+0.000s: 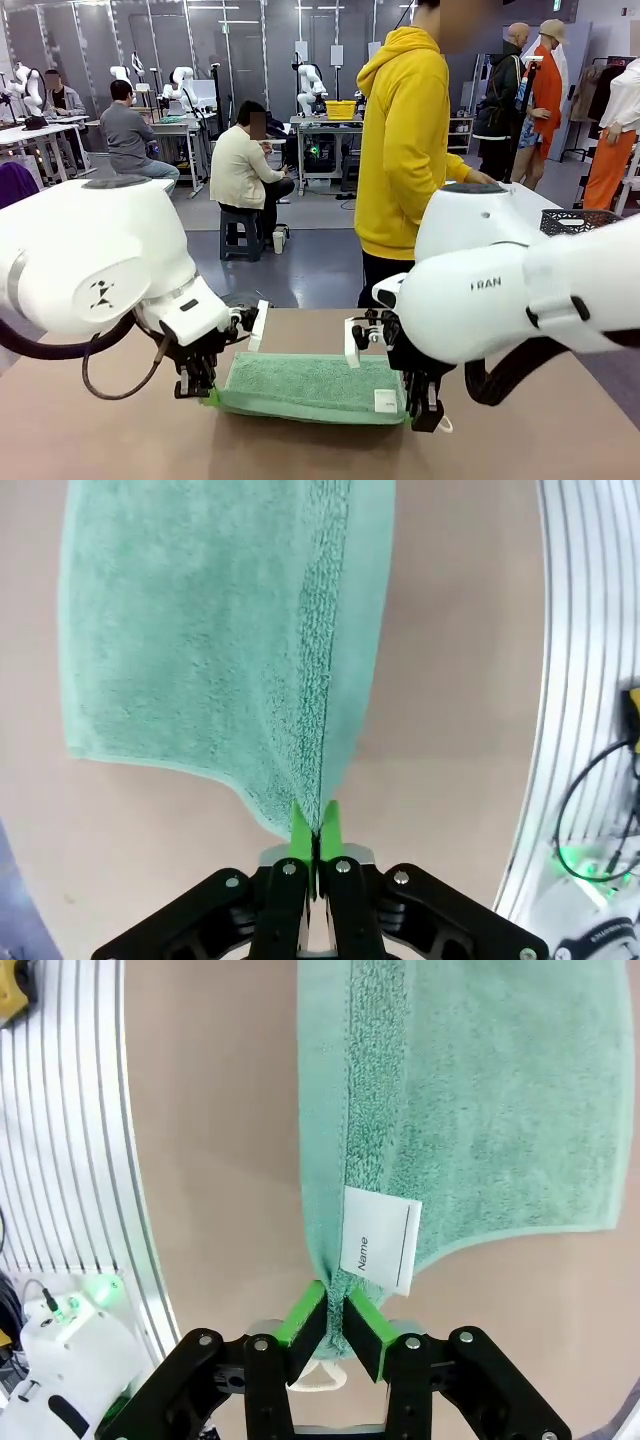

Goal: Fold the towels and place them in the basket.
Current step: When a person lays out a Towel with hook on the table, fold it in half twice.

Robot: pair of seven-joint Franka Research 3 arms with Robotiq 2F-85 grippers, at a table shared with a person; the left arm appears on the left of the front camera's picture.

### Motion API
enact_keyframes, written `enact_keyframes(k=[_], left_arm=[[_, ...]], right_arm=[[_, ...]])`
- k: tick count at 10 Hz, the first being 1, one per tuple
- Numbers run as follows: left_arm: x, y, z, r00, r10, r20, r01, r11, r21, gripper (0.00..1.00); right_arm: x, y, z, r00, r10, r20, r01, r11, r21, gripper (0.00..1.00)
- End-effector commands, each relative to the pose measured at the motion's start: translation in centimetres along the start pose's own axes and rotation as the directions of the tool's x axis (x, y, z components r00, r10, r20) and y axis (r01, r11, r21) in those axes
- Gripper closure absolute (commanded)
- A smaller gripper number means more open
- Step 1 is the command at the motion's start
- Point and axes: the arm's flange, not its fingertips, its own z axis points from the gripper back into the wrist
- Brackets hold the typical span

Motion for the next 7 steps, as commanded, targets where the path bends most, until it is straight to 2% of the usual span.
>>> enact_keyframes(k=[1, 4, 7], left_arm=[[0.8, 2.4, -0.1, 1.000, -0.003, 0.002, 0.003, 0.999, -0.044, 1.00], [1.4, 6.5, -1.2, 0.998, 0.041, -0.037, -0.042, 0.999, -0.029, 1.00], [0.7, 10.1, -4.0, 0.990, 0.107, -0.094, -0.107, 0.994, 0.007, 1.00]], right_arm=[[0.2, -2.7, 0.6, 0.999, 0.013, 0.050, -0.017, 0.997, 0.078, 1.00], [1.4, -7.8, 0.4, 1.000, 0.005, 0.017, -0.006, 0.996, 0.086, 1.00], [3.0, -11.8, -2.2, 0.999, 0.004, -0.043, 0.000, 0.996, 0.088, 1.00]])
